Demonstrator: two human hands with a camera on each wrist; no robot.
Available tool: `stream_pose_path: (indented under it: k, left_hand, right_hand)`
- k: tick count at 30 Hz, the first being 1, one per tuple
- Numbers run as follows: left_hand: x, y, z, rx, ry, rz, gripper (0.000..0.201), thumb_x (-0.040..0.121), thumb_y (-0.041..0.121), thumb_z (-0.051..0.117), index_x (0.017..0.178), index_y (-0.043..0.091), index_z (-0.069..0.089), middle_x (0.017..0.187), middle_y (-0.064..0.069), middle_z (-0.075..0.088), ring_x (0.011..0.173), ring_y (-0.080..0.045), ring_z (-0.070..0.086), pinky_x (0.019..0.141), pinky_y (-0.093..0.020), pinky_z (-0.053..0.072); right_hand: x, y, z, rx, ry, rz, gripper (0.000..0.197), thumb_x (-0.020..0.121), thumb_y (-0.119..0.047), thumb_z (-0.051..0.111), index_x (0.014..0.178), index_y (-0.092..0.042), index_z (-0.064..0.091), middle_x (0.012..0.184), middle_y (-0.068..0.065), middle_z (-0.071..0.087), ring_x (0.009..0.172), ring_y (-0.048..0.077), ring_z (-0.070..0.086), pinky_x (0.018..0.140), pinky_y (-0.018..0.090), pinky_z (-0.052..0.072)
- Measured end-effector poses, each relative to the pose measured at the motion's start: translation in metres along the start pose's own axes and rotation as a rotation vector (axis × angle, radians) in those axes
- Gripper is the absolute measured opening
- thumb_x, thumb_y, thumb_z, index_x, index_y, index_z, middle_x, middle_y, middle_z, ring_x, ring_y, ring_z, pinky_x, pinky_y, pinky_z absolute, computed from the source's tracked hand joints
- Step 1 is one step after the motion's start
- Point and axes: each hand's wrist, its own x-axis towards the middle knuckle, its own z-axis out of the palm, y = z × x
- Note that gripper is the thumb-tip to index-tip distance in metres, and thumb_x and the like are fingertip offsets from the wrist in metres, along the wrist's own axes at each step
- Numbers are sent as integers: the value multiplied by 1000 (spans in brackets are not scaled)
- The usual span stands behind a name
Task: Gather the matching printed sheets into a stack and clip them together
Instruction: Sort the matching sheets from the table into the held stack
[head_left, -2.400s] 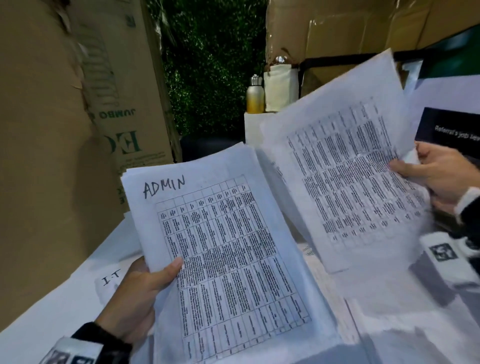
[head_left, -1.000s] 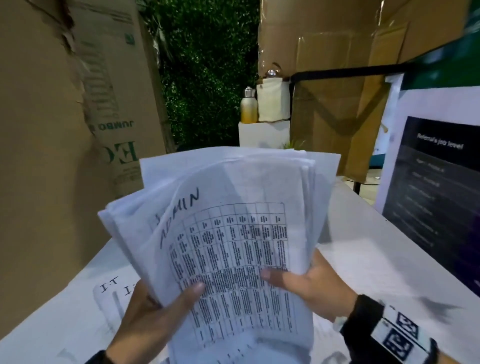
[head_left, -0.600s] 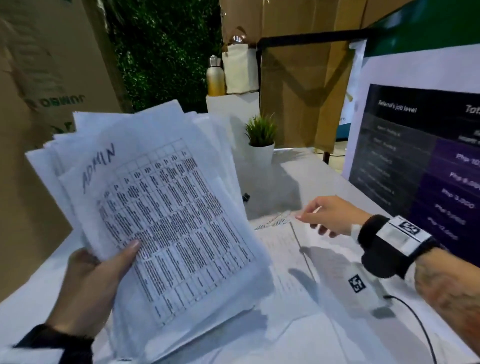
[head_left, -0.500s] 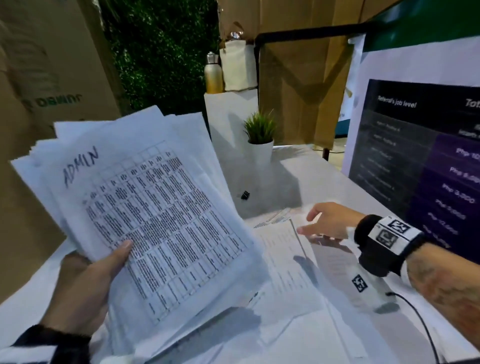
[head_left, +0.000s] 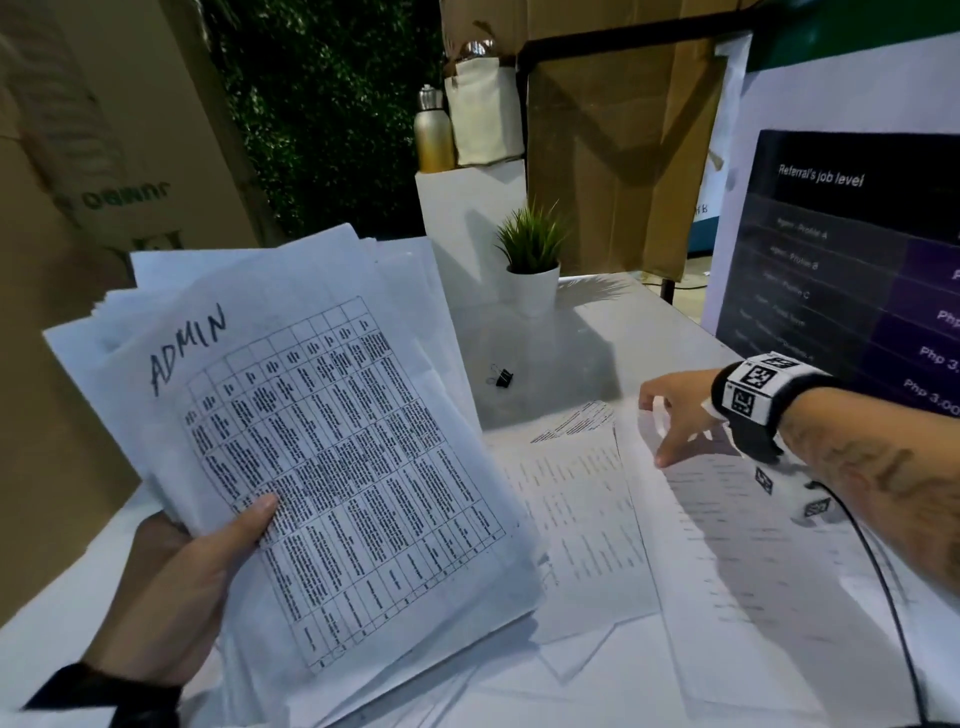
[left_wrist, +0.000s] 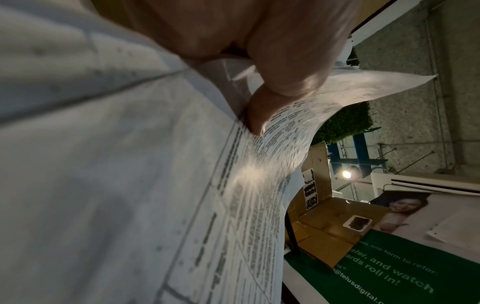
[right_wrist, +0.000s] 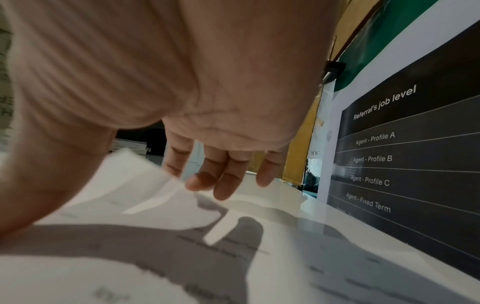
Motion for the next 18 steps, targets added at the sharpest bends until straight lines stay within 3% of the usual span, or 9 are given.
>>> stream_pose_path:
  k: [2,3,6,7,9,11,16,18]
  left_hand:
    - [-3,1,5,-13,-21,-8,77,70,45,83,136,12,61,136,-8,67,123,-30,65,95,-51,54]
    - [-4,1,7,-15,-13,-2,73,73,41,83,136,12,62,136,-8,67,123,-29,66,94,-49,55]
    - [-6,7,9,-60,28,26,55,83,26,75,134,9,63,133,-9,69,120,-29,67,91,-48,56]
    - [-6,8,5,-61,51,36,55,83,25,75,134,9,63,133,-9,69,120,-30,67,91,-49,56]
    - [-6,10,-5,-72,48,17,72,72,35,86,135,10,62,137,-12,66,124,-32,65,94,-53,54]
    - [-6,12,-11,-64,56,-6,89,59,43,93,135,9,61,138,-14,64,125,-34,63,96,-57,51]
    - [-7,15,-13,-78,89,-2,92,55,43,95,135,9,62,138,-15,64,124,-37,63,95,-65,48]
    - [-9,15,-12,-96,105,-4,92,54,42,95,134,9,62,137,-15,65,123,-37,64,95,-66,48]
  right_hand:
    - [0,0,-1,-38,30,-25,51,65,-32,87,100,-14,55,82,-8,52,53,7,51,37,20,40]
    - [0,2,-3,-60,68,-52,40,69,-26,84,91,-11,54,80,-5,53,49,8,51,38,20,39]
    - [3,13,-13,-82,252,-134,16,78,-17,70,77,-9,57,76,0,55,70,18,54,63,33,45]
    - [1,17,-20,-79,310,-164,11,81,-16,67,77,-10,59,77,0,57,74,21,53,65,33,46]
    - [-10,15,-36,-90,383,-212,6,86,-14,65,81,-12,62,79,1,60,72,19,51,61,24,41]
    - [-23,5,-54,-90,391,-282,5,89,-15,65,84,-17,64,82,-2,62,76,18,54,63,23,40]
    - [-42,-26,-87,243,468,-430,5,89,-17,66,87,-18,71,82,2,68,73,17,60,69,26,47]
    - [-40,-33,-87,312,408,-452,7,88,-15,67,85,-19,71,78,0,66,70,15,56,71,25,46]
